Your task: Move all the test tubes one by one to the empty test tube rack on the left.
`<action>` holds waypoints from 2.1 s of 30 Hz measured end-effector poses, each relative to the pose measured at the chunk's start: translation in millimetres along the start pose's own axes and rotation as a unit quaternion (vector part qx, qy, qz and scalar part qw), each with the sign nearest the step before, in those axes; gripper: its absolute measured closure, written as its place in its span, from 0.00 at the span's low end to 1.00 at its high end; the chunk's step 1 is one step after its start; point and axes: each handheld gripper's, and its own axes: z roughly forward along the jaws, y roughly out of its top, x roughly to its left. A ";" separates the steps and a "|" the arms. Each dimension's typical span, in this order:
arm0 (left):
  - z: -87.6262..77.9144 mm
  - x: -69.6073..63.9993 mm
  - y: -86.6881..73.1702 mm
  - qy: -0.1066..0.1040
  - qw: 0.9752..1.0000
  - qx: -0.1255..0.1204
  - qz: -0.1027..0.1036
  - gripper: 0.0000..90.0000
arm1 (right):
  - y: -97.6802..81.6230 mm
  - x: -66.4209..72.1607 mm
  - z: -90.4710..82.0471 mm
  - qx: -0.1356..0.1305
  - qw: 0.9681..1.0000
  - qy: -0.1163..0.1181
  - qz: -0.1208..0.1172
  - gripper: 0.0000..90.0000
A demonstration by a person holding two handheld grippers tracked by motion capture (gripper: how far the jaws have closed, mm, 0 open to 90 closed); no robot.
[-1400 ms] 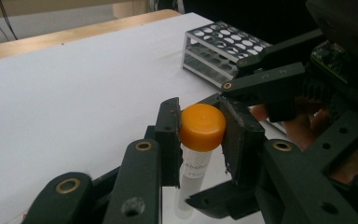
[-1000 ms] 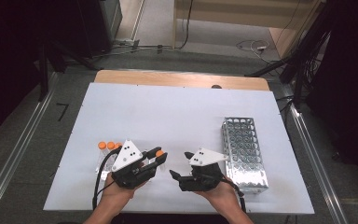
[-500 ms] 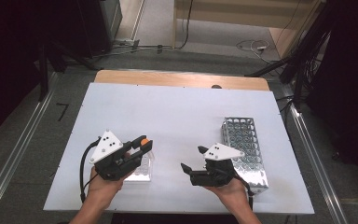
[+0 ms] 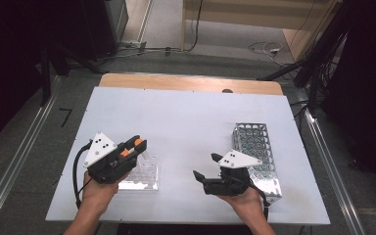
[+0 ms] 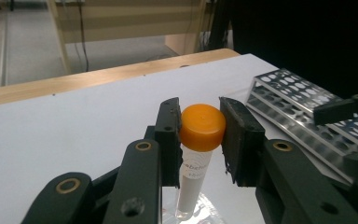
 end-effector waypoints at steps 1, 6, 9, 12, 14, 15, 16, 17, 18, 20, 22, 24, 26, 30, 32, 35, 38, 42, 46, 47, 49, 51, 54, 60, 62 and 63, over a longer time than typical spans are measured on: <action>0.4 1.7 -0.9 0.001 1.000 0.001 0.000 0.78 | 0.1 -0.2 -0.3 0.000 1.000 0.000 0.001 0.22; 5.6 6.3 -7.8 0.003 1.000 0.016 -0.003 0.78 | -0.2 -1.2 -1.0 -0.001 1.000 -0.003 0.004 0.22; 10.8 8.1 -13.1 0.000 1.000 0.028 -0.004 0.78 | -0.4 -1.6 -1.0 -0.001 1.000 -0.002 0.003 0.22; 15.9 7.0 -19.0 -0.001 0.999 0.043 0.003 0.78 | -1.1 -1.7 -1.4 -0.001 1.000 -0.002 0.004 0.22; 18.8 5.7 -23.0 0.001 0.998 0.055 0.011 0.78 | -1.4 -2.4 -1.7 -0.002 1.000 -0.003 0.004 0.22; 20.2 4.9 -24.9 0.004 0.998 0.061 0.017 0.78 | -1.4 -2.7 -2.0 -0.003 1.000 -0.002 0.006 0.22; 21.5 4.2 -26.8 0.006 0.997 0.067 0.022 0.78 | -1.3 -2.5 -2.6 -0.003 1.000 -0.002 0.009 0.22; 22.6 3.7 -28.5 0.009 0.997 0.071 0.026 0.78 | -1.2 -2.7 -2.9 -0.005 1.000 -0.003 0.008 0.22; 22.8 3.2 -29.5 0.009 0.997 0.068 0.028 0.77 | -1.2 -2.9 -3.2 -0.005 1.000 -0.003 0.007 0.22; 22.7 1.7 -28.9 0.012 0.997 0.072 0.033 0.77 | -1.2 -3.0 -3.3 -0.005 1.000 -0.003 0.008 0.22; 22.5 1.3 -29.5 0.013 0.997 0.070 0.034 0.77 | -1.3 -2.7 -3.0 -0.005 1.000 -0.003 0.008 0.22; 22.1 1.4 -29.1 0.012 0.997 0.071 0.033 0.77 | -1.4 -2.5 -2.8 -0.004 1.000 -0.003 0.007 0.22; 22.0 1.6 -29.0 0.011 0.997 0.070 0.031 0.74 | -1.3 -2.4 -2.5 -0.004 1.000 -0.002 0.008 0.22; 20.7 1.8 -28.1 0.008 0.997 0.065 0.026 0.68 | -1.3 -2.4 -2.3 -0.005 1.000 -0.002 0.008 0.22; 19.5 2.0 -27.2 0.007 0.998 0.061 0.024 0.64 | -1.2 -2.5 -2.5 -0.005 1.000 -0.002 0.009 0.22; 17.2 2.5 -25.4 0.007 0.998 0.057 0.023 0.54 | -1.0 -3.0 -3.2 -0.008 1.000 -0.004 0.010 0.22; 14.7 4.1 -23.5 0.008 0.998 0.052 0.019 0.48 | -0.9 -4.0 -4.0 -0.009 1.000 -0.005 0.011 0.22; 11.4 6.0 -21.5 0.010 0.999 0.045 0.012 0.43 | -0.4 -5.4 -5.0 -0.012 1.000 -0.007 0.012 0.22; 9.5 7.2 -21.0 0.016 0.999 0.042 0.007 0.37 | 0.4 -7.1 -6.9 -0.014 1.000 -0.009 0.013 0.22; 9.4 7.4 -21.0 0.017 0.999 0.041 0.007 0.37 | 0.5 -7.7 -7.3 -0.015 1.000 -0.010 0.012 0.22; 8.9 8.3 -21.2 0.018 0.999 0.042 0.007 0.36 | 0.6 -8.7 -8.0 -0.015 1.000 -0.011 0.014 0.22; 8.2 8.7 -21.3 0.022 0.999 0.042 0.006 0.35 | 0.5 -9.8 -8.7 -0.016 1.000 -0.012 0.016 0.22; 7.1 9.7 -21.0 0.024 0.999 0.040 0.003 0.33 | 0.2 -11.7 -10.1 -0.017 1.000 -0.015 0.016 0.22; 5.5 11.8 -21.3 0.026 0.999 0.039 -0.001 0.31 | 0.2 -15.1 -14.3 -0.021 0.999 -0.020 0.022 0.22; 5.0 12.6 -21.4 0.028 0.999 0.038 -0.001 0.30 | 0.5 -16.1 -15.5 -0.023 0.999 -0.021 0.022 0.22; 4.7 12.9 -21.4 0.029 0.999 0.038 -0.003 0.30 | 0.5 -16.5 -16.2 -0.023 0.999 -0.022 0.022 0.22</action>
